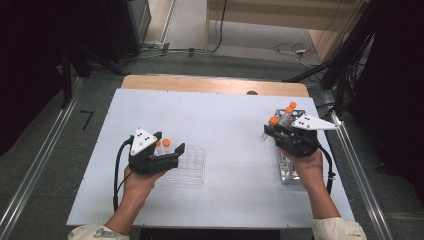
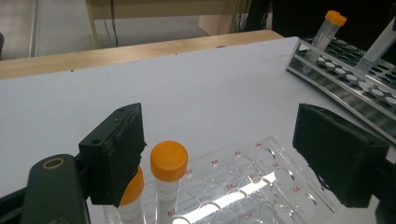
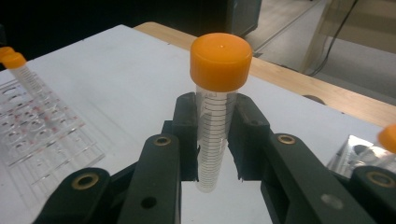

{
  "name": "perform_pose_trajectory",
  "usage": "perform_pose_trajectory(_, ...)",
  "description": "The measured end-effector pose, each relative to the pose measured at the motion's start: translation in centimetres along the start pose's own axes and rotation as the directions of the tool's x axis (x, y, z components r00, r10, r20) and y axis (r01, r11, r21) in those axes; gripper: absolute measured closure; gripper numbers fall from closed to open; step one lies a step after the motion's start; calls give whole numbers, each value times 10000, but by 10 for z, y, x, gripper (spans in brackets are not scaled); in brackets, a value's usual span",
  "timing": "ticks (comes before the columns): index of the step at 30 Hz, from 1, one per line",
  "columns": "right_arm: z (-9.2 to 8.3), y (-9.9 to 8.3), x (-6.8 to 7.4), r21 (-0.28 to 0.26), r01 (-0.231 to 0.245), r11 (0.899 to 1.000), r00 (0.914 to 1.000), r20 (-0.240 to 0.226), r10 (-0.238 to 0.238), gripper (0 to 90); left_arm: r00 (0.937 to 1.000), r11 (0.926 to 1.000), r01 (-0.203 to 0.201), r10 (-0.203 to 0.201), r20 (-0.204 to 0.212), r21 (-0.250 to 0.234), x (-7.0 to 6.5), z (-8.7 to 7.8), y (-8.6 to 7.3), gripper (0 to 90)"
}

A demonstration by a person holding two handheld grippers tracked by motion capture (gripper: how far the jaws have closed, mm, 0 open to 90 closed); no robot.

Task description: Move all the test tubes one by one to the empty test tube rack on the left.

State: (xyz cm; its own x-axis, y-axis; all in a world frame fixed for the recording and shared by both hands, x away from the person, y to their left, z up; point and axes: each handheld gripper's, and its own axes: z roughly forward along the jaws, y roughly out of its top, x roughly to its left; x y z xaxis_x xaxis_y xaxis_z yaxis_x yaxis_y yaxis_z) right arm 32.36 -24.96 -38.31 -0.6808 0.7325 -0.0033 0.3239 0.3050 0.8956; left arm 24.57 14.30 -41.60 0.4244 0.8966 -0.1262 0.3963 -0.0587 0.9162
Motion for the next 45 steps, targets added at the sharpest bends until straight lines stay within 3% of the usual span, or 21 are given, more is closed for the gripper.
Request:
perform_pose_trajectory(12,13,-3,26,200,198,9996,9968,-774,-182,716,9998,9999,-121,120,126,45,-4,1,0,175)
perform_pose_trajectory(27,30,-9,60,521,779,9956,9827,-1722,-679,716,9984,9998,-206,209,518,-65,-16,0,1,175)
perform_pose_trajectory(34,36,-13,73,761,1048,9916,9743,-2079,-870,716,9947,9992,-354,369,958,-169,-31,-2,4,175)
perform_pose_trajectory(45,47,-23,90,1152,1462,9825,9605,-2541,-1132,716,9836,9977,-676,679,1672,-74,-53,3,4,192)
